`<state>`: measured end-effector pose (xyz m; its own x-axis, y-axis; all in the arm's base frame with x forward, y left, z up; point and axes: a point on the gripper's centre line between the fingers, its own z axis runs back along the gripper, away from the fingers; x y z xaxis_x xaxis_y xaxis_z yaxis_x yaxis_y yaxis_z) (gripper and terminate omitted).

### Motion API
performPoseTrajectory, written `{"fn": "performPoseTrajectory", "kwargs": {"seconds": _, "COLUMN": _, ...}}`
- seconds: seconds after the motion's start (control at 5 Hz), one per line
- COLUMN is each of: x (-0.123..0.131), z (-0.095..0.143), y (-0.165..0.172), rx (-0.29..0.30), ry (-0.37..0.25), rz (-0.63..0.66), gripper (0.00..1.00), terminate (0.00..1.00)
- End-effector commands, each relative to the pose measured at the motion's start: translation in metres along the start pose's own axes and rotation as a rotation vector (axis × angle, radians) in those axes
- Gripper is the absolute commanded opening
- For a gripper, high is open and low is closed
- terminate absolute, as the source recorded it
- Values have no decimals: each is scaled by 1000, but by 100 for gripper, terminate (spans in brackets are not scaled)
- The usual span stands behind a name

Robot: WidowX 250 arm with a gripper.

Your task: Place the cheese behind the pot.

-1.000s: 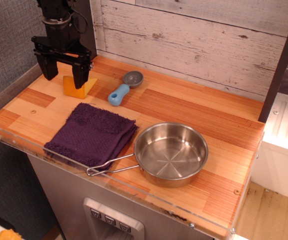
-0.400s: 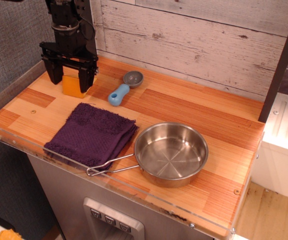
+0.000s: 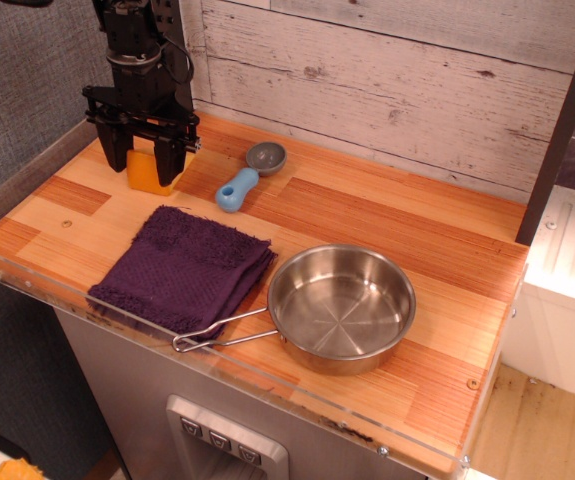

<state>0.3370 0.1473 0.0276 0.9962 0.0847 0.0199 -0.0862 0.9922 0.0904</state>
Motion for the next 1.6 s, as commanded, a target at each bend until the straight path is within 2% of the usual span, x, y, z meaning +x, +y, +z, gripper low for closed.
{"fn": "performPoseTrajectory", "kwargs": {"seconds": 0.0, "x": -6, "z": 98, "y": -27, "rx": 20, "ry": -232, "rz": -44, "gripper": 0, "terminate": 0}}
{"fn": "performPoseTrajectory", "kwargs": {"seconds": 0.2, "x": -4, "z": 122, "y": -73, "rx": -33, "ry": -285, "rz": -146, "gripper": 0, "terminate": 0}}
{"fn": "performPoseTrajectory", "kwargs": {"seconds": 0.4, "x": 1, "z": 119, "y": -123, "rx": -101, "ry": -280, "rz": -265, "gripper": 0, "terminate": 0}}
{"fn": "performPoseTrajectory", "kwargs": {"seconds": 0.6, "x": 0, "z": 107, "y": -175, "rx": -95, "ry": -249, "rz": -336, "gripper": 0, "terminate": 0}}
{"fn": "performPoseTrajectory", "kwargs": {"seconds": 0.8, "x": -2, "z": 87, "y": -202, "rx": -96, "ry": -194, "rz": -345, "gripper": 0, "terminate": 0}}
{"fn": "performPoseTrajectory", "kwargs": {"seconds": 1.0, "x": -4, "z": 68, "y": -213, "rx": -94, "ry": -138, "rz": -338, "gripper": 0, "terminate": 0}}
{"fn": "performPoseTrajectory", "kwargs": {"seconds": 1.2, "x": -5, "z": 48, "y": -219, "rx": -109, "ry": -87, "rz": -334, "gripper": 0, "terminate": 0}}
{"fn": "performPoseTrajectory", "kwargs": {"seconds": 1.4, "x": -6, "z": 38, "y": -219, "rx": -103, "ry": -65, "rz": -323, "gripper": 0, "terminate": 0}}
